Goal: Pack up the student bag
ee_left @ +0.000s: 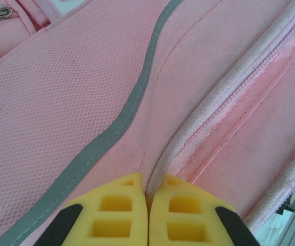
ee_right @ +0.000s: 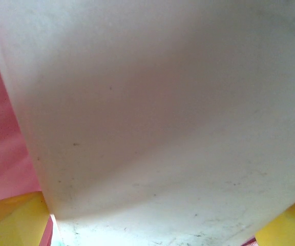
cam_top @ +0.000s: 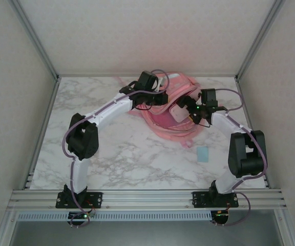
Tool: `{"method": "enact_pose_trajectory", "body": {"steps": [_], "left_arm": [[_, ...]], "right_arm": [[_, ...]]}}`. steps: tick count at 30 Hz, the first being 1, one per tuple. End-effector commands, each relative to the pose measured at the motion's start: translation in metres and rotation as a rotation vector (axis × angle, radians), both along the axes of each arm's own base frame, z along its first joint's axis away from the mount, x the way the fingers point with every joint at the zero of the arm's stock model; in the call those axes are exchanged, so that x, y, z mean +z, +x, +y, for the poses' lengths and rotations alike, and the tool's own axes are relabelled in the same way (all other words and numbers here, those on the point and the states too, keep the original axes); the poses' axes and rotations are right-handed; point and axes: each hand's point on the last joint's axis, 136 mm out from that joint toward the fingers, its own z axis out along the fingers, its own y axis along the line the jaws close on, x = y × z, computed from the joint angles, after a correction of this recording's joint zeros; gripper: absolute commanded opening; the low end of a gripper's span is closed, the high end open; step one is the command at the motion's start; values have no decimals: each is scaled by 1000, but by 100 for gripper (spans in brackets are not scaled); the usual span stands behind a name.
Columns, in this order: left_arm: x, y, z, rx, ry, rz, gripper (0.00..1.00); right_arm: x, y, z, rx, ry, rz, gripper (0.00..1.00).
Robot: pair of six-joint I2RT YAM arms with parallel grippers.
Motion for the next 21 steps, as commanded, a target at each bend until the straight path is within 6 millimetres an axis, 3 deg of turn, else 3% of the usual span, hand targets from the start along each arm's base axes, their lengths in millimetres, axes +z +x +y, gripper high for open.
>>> {"method": "enact_pose_trajectory", "body": {"steps": [1,6,10,16,19,21], "left_arm": [[63,-1,3,19,-133,-74,0],[70,-5,4,11,-144,-78,0],[77,-9,6,9,-154,-84,0],[92,-14,13,14,-164,-115,0],[96,-16,13,8,-177,-113,0],[98,-18,12,3,-188,-108,0]], "right_arm": [[16,5,6,26,18,-57,99],[4,-3,9,72,1,-32,99],[5,-9,11,107,-23,-19,99],[20,-37,-9,87,-152,-31,99],[23,-38,-15,74,-168,-48,98],[22,-34,-17,62,-162,-61,91]]}}
